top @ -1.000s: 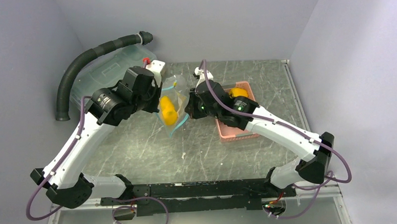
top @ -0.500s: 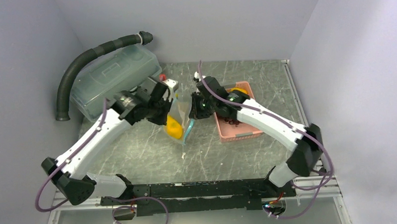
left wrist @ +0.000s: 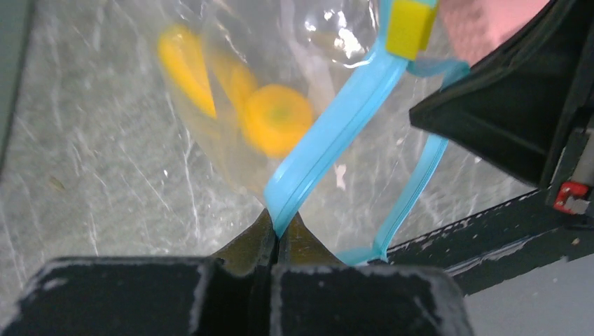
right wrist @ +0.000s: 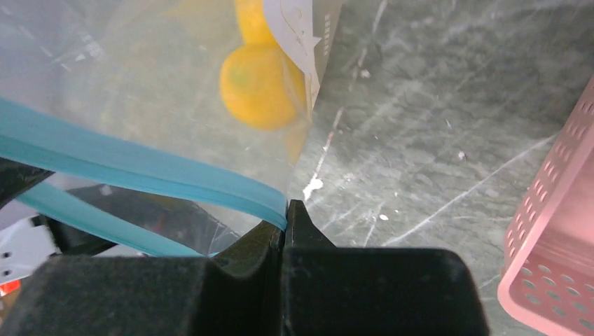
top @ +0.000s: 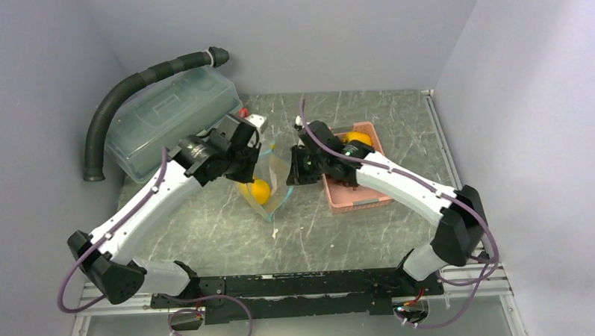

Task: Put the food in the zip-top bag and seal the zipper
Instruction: Adjust the zipper food storage bag at the center of the board, then pick up the fake fruit from the bin.

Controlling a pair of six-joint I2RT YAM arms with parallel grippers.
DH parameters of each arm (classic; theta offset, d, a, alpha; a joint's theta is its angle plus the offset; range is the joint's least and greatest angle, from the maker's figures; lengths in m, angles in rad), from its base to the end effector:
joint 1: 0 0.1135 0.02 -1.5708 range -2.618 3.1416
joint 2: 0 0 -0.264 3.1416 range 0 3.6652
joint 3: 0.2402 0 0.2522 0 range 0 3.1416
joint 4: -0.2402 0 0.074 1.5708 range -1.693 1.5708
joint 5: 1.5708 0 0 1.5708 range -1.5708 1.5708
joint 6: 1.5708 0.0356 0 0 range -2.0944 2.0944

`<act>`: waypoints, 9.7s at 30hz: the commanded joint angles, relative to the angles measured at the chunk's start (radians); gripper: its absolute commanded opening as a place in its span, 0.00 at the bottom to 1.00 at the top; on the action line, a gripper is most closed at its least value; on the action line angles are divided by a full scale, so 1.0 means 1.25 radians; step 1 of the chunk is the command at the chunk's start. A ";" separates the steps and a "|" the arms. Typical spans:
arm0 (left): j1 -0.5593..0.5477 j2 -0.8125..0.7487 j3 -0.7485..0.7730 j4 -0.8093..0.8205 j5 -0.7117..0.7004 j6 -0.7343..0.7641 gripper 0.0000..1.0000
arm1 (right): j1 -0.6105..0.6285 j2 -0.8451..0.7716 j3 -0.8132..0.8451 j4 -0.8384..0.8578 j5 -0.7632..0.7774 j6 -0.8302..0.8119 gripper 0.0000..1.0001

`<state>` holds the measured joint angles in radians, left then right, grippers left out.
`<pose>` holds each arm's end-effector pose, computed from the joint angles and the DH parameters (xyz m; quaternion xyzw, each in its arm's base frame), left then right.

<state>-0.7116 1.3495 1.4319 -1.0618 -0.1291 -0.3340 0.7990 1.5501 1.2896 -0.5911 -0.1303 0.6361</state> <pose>0.2015 -0.1677 0.3603 0.1607 0.9412 -0.0917 0.2828 0.2329 0.2459 0.2901 -0.0988 0.9291 0.2768 0.2245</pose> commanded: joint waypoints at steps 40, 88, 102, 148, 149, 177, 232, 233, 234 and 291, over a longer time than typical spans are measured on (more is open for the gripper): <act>0.004 -0.031 0.001 0.052 -0.050 0.044 0.00 | 0.044 -0.289 0.004 -0.054 0.328 -0.020 0.62; 0.088 -0.045 -0.138 0.222 0.095 0.120 0.00 | -0.083 -0.207 0.006 0.141 0.008 -0.055 0.74; 0.088 -0.066 -0.146 0.224 0.094 0.122 0.00 | 0.076 -0.077 0.062 0.121 0.193 -0.082 0.68; 0.065 -0.306 -0.374 0.387 0.017 -0.095 0.32 | 0.165 0.081 0.183 0.028 0.329 0.095 0.00; 0.053 -0.312 -0.385 0.397 -0.001 -0.099 0.32 | 0.165 0.080 0.180 0.031 0.327 0.097 0.00; -0.122 -0.302 -0.479 0.513 -0.316 -0.075 0.28 | 0.163 0.031 0.138 0.059 0.305 0.108 0.00; -0.168 -0.126 -0.161 0.132 -0.389 -0.134 0.00 | 0.060 0.012 0.069 0.041 0.144 0.045 0.40; -0.168 -0.123 -0.158 0.132 -0.387 -0.132 0.00 | 0.060 0.001 0.068 0.037 0.151 0.043 0.43; -0.168 -0.120 -0.155 0.130 -0.385 -0.130 0.00 | 0.060 -0.014 0.068 0.032 0.160 0.041 0.46; -0.102 -0.121 -0.211 0.198 -0.251 -0.002 0.00 | -0.357 0.153 0.032 -0.047 0.466 -0.177 1.00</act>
<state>-0.8429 1.2076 1.1667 -0.8345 -0.4484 -0.3523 0.3614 1.7161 1.2724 -0.6792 0.4072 0.4458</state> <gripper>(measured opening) 0.012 0.994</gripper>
